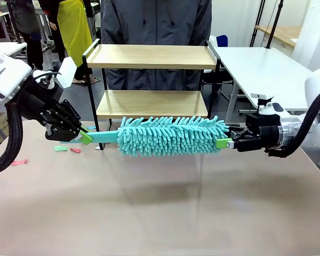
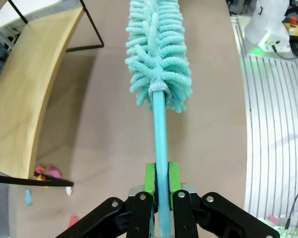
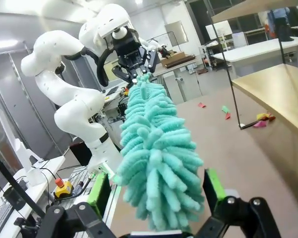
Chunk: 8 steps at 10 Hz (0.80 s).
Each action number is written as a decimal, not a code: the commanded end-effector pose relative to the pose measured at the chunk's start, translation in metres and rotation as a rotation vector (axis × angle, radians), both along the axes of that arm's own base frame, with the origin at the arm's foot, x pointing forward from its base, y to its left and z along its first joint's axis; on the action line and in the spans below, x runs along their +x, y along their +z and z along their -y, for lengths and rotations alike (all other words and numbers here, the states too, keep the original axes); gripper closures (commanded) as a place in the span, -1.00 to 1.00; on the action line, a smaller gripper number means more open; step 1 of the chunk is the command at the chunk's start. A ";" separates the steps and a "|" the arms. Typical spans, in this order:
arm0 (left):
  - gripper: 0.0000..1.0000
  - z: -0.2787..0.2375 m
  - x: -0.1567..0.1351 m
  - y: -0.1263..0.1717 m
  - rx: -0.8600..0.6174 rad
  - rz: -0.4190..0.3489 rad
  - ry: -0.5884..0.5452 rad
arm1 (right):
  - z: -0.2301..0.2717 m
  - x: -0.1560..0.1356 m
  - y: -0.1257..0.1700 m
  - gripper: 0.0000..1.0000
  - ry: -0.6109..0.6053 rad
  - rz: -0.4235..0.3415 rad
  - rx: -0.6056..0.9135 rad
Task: Clean the shelf.
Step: Hand the Duster back to the human.
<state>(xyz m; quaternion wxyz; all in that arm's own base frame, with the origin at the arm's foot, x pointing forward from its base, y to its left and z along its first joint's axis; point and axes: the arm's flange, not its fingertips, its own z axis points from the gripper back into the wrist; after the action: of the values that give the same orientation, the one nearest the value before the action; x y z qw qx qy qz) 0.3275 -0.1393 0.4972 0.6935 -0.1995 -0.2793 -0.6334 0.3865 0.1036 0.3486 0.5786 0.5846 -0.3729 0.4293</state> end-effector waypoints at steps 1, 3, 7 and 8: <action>0.74 0.000 0.000 0.002 -0.035 0.005 -0.011 | -0.012 -0.003 -0.007 -1.00 0.014 0.047 0.066; 0.74 0.000 0.000 0.002 -0.035 0.005 -0.011 | -0.028 -0.009 -0.007 -1.00 0.035 0.079 0.078; 0.74 0.000 0.000 0.002 -0.035 0.005 -0.011 | -0.052 -0.006 -0.011 -1.00 0.047 0.084 0.108; 0.74 0.000 0.000 0.002 -0.035 0.005 -0.011 | -0.053 -0.006 -0.011 -1.00 0.045 0.084 0.111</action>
<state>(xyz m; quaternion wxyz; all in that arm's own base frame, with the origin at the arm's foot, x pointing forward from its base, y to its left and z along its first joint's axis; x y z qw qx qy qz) 0.3300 -0.1321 0.4967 0.7001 -0.1977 -0.2799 -0.6265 0.3799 0.1450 0.3390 0.5363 0.6015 -0.3895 0.4460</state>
